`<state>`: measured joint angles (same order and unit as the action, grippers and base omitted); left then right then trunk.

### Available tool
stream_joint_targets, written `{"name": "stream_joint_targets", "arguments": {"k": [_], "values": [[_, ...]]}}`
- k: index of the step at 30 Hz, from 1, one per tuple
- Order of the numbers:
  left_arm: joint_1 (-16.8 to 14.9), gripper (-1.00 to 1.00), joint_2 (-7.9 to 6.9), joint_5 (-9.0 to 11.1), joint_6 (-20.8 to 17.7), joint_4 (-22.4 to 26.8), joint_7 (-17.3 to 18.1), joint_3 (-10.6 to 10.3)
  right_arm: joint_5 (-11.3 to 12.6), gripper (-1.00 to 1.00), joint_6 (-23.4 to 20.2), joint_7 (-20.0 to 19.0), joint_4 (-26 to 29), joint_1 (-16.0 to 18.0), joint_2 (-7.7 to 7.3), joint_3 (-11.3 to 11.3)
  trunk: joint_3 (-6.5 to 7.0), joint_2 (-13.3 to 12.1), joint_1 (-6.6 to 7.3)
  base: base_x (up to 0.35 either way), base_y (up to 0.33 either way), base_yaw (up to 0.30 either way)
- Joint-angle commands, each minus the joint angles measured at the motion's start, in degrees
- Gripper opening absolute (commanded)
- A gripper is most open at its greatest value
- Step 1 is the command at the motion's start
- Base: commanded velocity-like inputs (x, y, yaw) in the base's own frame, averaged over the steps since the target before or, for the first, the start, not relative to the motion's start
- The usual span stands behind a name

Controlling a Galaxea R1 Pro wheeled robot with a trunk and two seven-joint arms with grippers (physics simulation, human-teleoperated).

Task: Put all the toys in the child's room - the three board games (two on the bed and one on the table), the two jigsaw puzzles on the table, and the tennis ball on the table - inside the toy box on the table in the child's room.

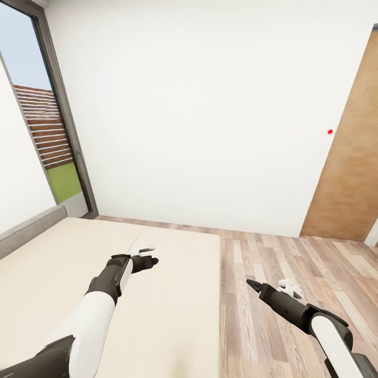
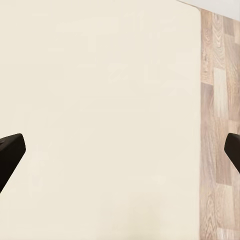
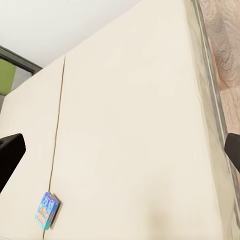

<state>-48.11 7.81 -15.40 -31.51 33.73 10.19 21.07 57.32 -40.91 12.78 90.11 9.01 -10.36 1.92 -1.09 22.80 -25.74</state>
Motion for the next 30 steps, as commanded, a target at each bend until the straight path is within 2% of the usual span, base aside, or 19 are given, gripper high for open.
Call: {"name": "stream_joint_targets", "arguments": {"k": [1, 14, 30], "values": [[-0.1, 1.00, 0.09, -0.6, -0.3, 0.1, 0.5, 0.5, 0.6, 1.00, -0.2, 0.5, 0.1, 0.0, -0.01, 0.0, -0.11, 0.1, -0.04, 0.000, 0.003, -0.074], [-0.1, 1.00, 0.07, -0.6, -0.3, 0.1, 0.5, 0.5, 0.6, 1.00, -0.2, 0.5, 0.1, 0.1, -0.01, 0.0, -0.11, 0.1, -0.04, 0.007, 0.043, -0.175], [-0.1, 1.00, 0.09, -0.6, -0.2, 0.1, 0.5, 0.5, 0.6, 1.00, -0.2, 0.5, 0.1, 0.0, -0.01, 0.0, -0.11, 0.1, -0.04, 0.016, 0.042, -0.022]]}}
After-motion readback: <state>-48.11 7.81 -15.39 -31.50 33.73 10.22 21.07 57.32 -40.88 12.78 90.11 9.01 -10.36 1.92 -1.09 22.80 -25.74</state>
